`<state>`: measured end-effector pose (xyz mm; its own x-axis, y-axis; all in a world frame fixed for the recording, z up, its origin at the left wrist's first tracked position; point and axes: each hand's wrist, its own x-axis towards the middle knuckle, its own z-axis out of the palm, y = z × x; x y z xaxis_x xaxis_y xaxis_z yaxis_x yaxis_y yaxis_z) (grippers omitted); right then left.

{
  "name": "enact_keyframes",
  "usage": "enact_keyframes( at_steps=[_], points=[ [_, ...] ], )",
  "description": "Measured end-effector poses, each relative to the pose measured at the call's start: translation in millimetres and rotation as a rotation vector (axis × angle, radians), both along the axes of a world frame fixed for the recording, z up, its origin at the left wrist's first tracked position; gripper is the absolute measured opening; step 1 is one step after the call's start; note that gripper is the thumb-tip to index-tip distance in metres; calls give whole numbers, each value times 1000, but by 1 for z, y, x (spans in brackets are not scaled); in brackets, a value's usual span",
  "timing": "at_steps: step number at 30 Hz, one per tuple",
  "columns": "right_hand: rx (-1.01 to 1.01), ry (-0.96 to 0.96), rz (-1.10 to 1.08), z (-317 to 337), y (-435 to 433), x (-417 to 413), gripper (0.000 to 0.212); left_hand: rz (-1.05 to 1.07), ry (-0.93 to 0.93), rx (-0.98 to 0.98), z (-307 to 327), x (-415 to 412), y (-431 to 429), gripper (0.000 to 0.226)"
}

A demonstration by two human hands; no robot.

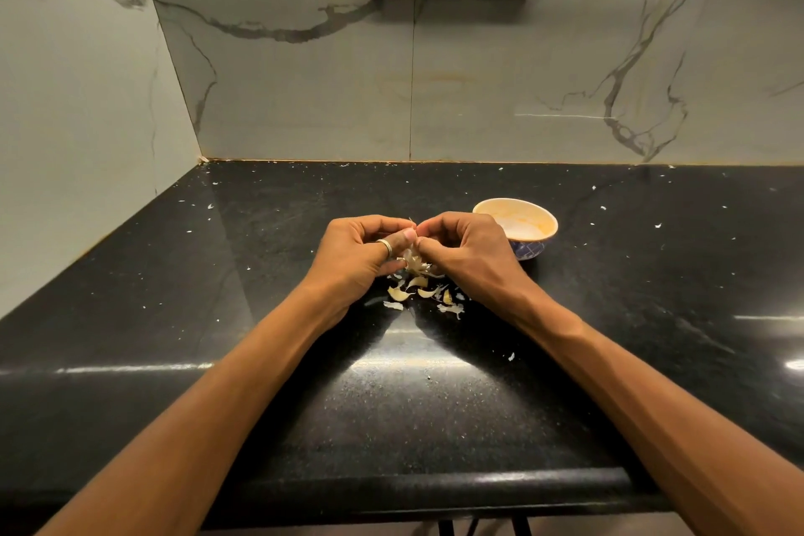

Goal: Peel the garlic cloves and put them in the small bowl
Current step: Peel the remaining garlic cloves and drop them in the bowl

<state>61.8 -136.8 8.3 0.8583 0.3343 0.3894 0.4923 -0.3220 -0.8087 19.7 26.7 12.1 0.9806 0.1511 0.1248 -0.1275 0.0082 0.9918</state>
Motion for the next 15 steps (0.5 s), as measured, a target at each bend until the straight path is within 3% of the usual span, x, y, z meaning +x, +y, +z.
enact_keyframes(
  at_steps=[15],
  points=[
    [-120, -159, -86, -3, 2, -5, 12, -105, -14, -40, 0, -4, -2, 12]
  ],
)
